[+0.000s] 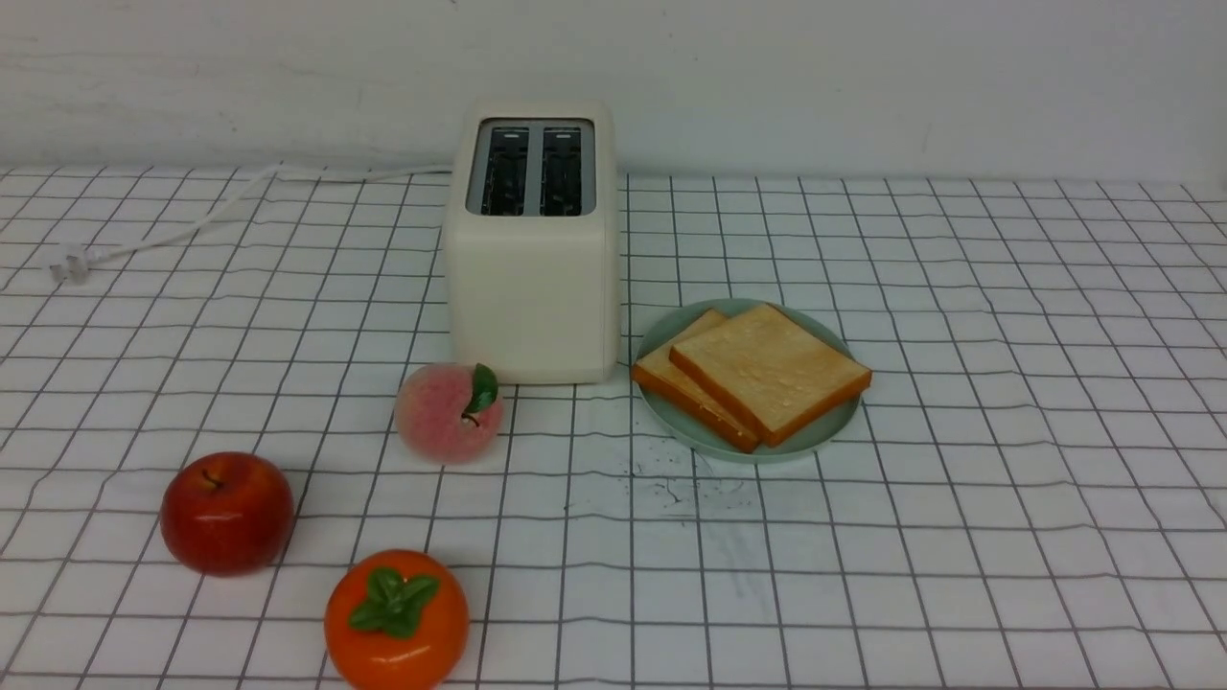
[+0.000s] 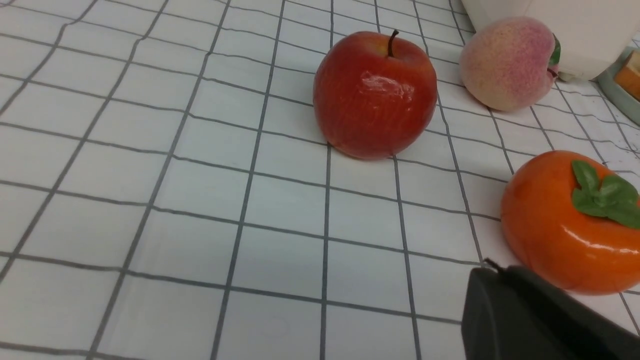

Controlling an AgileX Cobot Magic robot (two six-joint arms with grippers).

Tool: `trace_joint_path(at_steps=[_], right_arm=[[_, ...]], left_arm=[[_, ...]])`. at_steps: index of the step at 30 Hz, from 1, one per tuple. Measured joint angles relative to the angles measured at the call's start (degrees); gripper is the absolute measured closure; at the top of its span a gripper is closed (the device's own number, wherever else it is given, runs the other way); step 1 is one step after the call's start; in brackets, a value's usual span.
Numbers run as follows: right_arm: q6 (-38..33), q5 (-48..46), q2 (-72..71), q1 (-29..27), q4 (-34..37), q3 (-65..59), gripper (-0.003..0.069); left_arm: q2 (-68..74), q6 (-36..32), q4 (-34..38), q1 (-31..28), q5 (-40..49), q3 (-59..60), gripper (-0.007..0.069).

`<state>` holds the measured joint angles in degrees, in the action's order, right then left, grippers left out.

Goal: Take toasted bread from bread machine on white checkered table place on plate.

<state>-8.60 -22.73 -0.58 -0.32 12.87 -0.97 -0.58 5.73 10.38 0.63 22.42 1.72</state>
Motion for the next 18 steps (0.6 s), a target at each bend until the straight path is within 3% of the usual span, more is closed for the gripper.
trace_joint_path(at_steps=[18], right_arm=[[0.0, 0.0, 0.0, 0.0, 0.0, 0.0, 0.0584]], left_arm=[[0.0, 0.0, 0.0, 0.0, 0.0, 0.0, 0.0637]])
